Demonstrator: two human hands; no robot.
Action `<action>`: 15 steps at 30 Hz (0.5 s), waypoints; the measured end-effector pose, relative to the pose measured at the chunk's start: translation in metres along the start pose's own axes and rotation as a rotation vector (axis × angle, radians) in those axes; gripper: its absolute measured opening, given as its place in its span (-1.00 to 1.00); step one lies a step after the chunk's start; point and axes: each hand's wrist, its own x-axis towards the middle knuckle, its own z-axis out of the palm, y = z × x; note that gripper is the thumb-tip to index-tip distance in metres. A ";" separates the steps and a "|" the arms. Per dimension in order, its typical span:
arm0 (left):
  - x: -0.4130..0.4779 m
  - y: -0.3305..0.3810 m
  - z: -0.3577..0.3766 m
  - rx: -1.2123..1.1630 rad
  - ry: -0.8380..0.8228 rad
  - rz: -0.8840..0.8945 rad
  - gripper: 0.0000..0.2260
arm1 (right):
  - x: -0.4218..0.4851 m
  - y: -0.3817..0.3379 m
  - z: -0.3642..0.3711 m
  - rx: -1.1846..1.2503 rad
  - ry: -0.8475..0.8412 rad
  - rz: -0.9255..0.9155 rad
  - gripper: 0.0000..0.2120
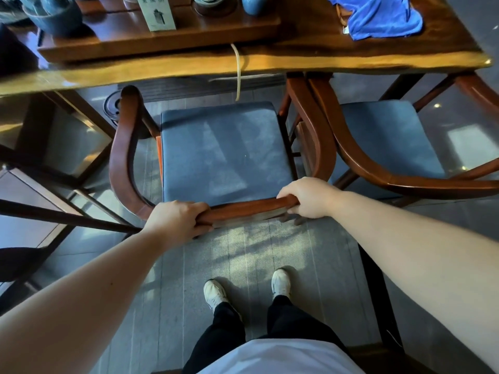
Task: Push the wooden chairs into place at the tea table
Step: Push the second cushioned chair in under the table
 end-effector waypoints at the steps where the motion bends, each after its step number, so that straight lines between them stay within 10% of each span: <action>1: 0.000 -0.001 -0.001 0.010 -0.014 0.003 -0.69 | 0.001 0.001 0.003 0.007 -0.002 0.009 -0.70; 15: -0.021 0.005 -0.020 0.025 -0.063 -0.060 -0.54 | -0.013 -0.033 -0.004 -0.201 -0.016 -0.198 -0.37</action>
